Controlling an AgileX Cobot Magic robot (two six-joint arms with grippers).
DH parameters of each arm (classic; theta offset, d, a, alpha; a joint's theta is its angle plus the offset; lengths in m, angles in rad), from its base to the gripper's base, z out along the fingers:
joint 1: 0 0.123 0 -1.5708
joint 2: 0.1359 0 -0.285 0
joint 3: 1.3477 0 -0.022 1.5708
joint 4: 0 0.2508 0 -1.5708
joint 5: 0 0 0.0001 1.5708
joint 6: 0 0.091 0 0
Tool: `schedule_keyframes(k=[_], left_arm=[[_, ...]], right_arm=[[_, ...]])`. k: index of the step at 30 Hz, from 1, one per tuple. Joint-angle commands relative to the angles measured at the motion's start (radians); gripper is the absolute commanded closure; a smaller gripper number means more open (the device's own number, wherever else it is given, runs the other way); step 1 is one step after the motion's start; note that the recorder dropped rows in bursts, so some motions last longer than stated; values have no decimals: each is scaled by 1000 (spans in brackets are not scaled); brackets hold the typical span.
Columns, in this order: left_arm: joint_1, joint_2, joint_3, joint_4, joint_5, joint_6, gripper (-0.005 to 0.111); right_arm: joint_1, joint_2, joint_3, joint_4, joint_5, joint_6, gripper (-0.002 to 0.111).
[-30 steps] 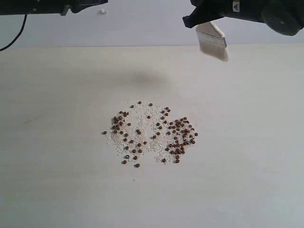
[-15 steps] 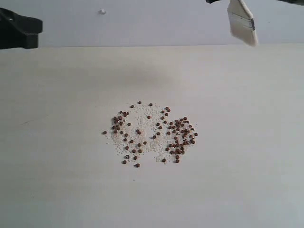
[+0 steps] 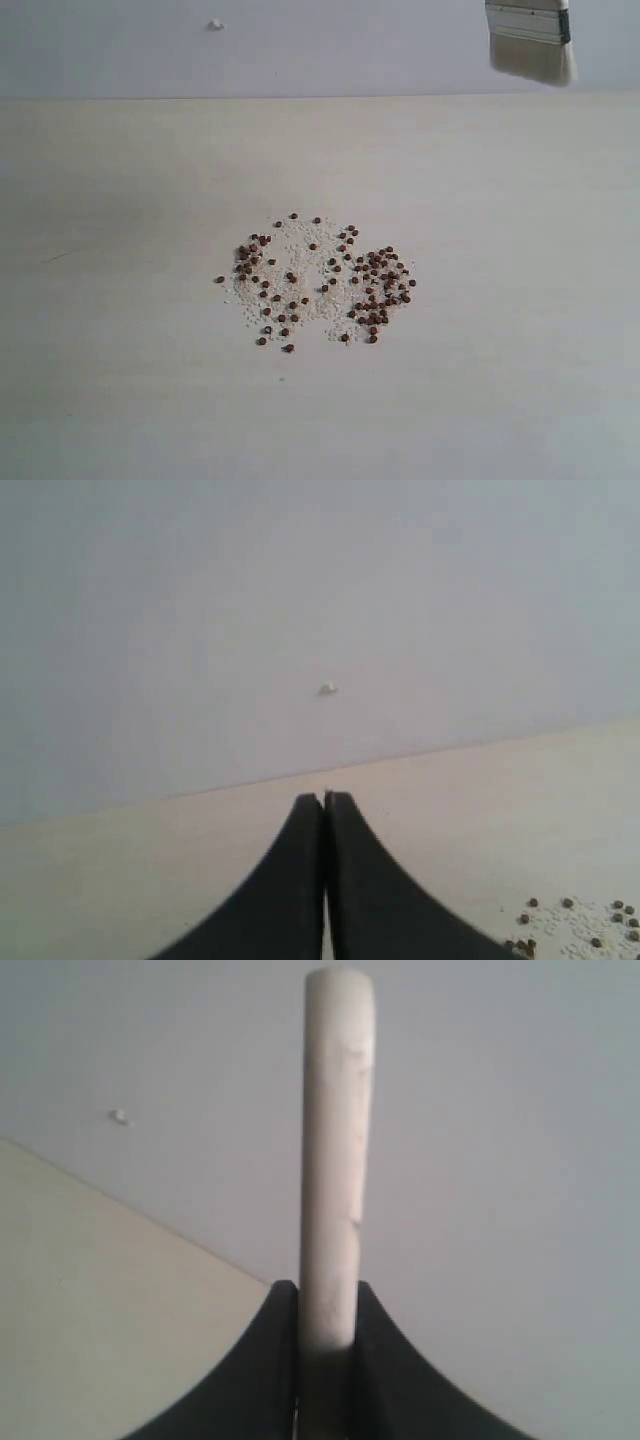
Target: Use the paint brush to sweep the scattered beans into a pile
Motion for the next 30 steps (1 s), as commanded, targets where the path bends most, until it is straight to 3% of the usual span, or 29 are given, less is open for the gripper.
schedule_keyframes(k=[1, 7, 16, 25, 28, 30], left_arm=[[-5, -192, 102, -12, -33, -59, 107], [-5, -331, 171, -12, -52, -84, 107], [-5, -394, 269, -12, -49, -148, 107], [-5, -397, 318, -11, -85, -163, 107], [-5, -397, 318, 47, -92, -152, 107], [-5, -397, 318, 51, -89, -152, 107]], right_arm=[[-1, -27, 9, -12, 77, 7, 108], [-1, -61, 123, -12, -46, 7, 108], [-1, -76, 405, -57, -512, -5, 108], [1, -54, 650, -570, -1144, 541, 108], [48, -19, 671, -538, -1213, 444, 108], [116, 13, 674, -440, -1215, 257, 108]])
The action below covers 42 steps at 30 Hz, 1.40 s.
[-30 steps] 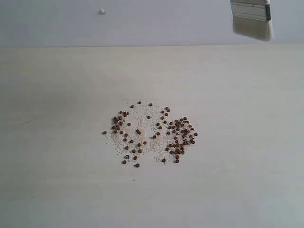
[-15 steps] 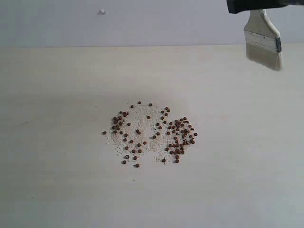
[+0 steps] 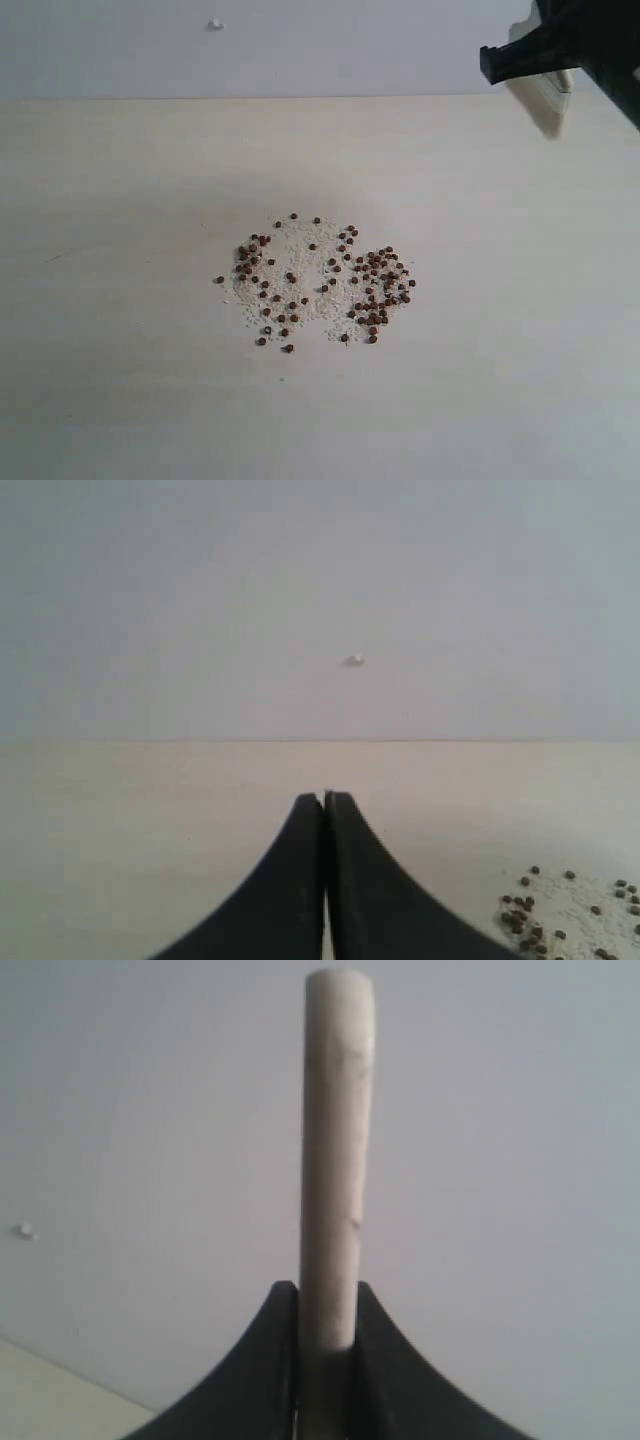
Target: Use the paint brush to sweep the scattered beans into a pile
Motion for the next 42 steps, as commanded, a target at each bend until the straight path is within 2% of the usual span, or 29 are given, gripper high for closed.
schedule_keyframes(k=[1, 3, 5, 12, 18, 24, 29, 37, 42], left_arm=[[-5, -6, 3, 27, -9, 5, 107], [-5, -6, 3, 27, -9, 5, 107], [-5, -6, 3, 27, -9, 5, 107], [-5, -6, 3, 27, -9, 5, 107], [-5, -6, 3, 27, -9, 5, 107], [-5, -6, 3, 27, -9, 5, 107], [-5, -6, 3, 27, -9, 5, 107], [-5, -6, 3, 27, -9, 5, 107], [-5, -6, 3, 27, -9, 5, 107]], right_arm=[[125, 64, 14, 140, -74, -287, 108], [207, 113, 14, 309, -127, -443, 108], [270, 160, 14, 478, -202, -504, 108], [420, 348, 14, 779, -283, -471, 108], [545, 399, 14, 988, -283, -464, 108], [614, 405, 14, 1001, -231, -423, 108], [618, 439, 4, 887, -182, -198, 108], [618, 525, -210, 885, -31, -125, 108], [618, 536, -327, 890, -42, -107, 108]])
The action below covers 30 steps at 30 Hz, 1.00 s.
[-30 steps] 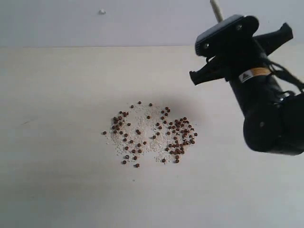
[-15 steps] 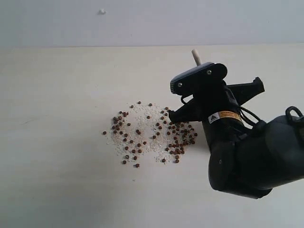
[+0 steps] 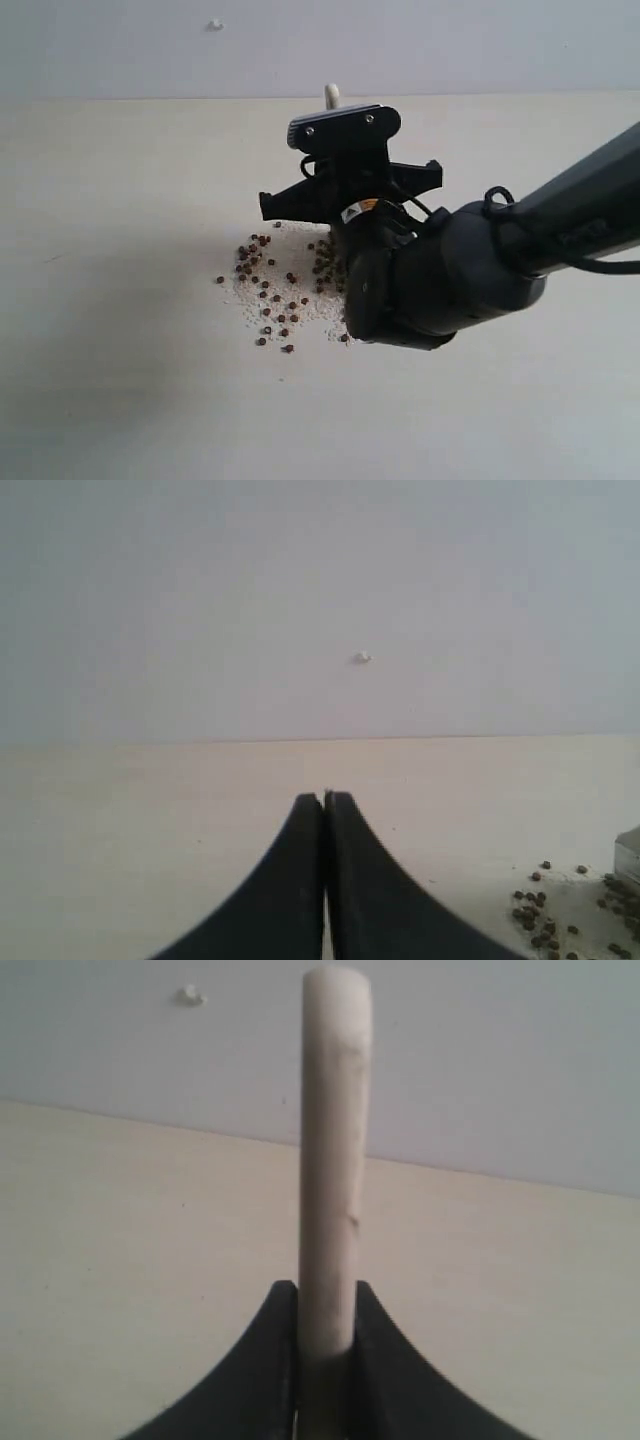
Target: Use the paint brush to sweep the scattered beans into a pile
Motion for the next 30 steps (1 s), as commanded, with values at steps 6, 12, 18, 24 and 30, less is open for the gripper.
schedule_keyframes(k=[6, 12, 18, 24, 30], left_arm=[[-5, -6, 3, 1, -2, 2, 107], [-5, -6, 3, 1, -2, 2, 107], [-5, -6, 3, 1, -2, 4, 107], [-5, -6, 3, 1, -2, 2, 107], [-5, -6, 3, 1, -2, 4, 107]], right_arm=[[5, -163, -35, 165, 19, -301, 108], [-4, -197, -35, 153, -41, -530, 108], [-93, -161, -35, -114, 56, -438, 108], [-240, -39, -35, -616, 56, -182, 108], [-385, 82, -94, -1092, 19, 76, 108]])
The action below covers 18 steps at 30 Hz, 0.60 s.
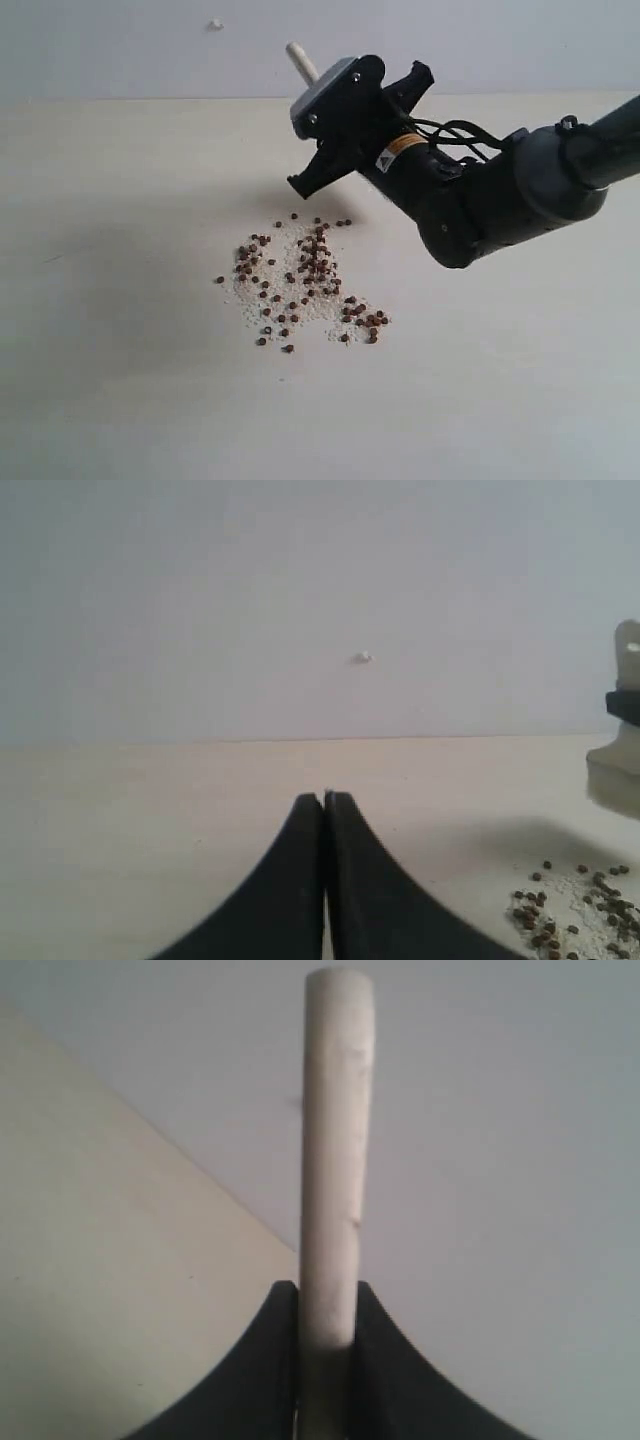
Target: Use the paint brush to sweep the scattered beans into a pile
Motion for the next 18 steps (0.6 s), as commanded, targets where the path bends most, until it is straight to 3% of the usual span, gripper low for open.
schedule_keyframes(k=[1, 9, 18], left_arm=[[-5, -6, 3, 1, -1, 4, 107], [-5, -6, 3, 1, -1, 4, 107], [-5, -6, 3, 1, -1, 4, 107]], right_arm=[[-95, 81, -63, -345, -44, 200, 108], [-159, 168, -193, -937, -78, 637, 108], [-159, 160, -219, -1383, -107, 866, 108]])
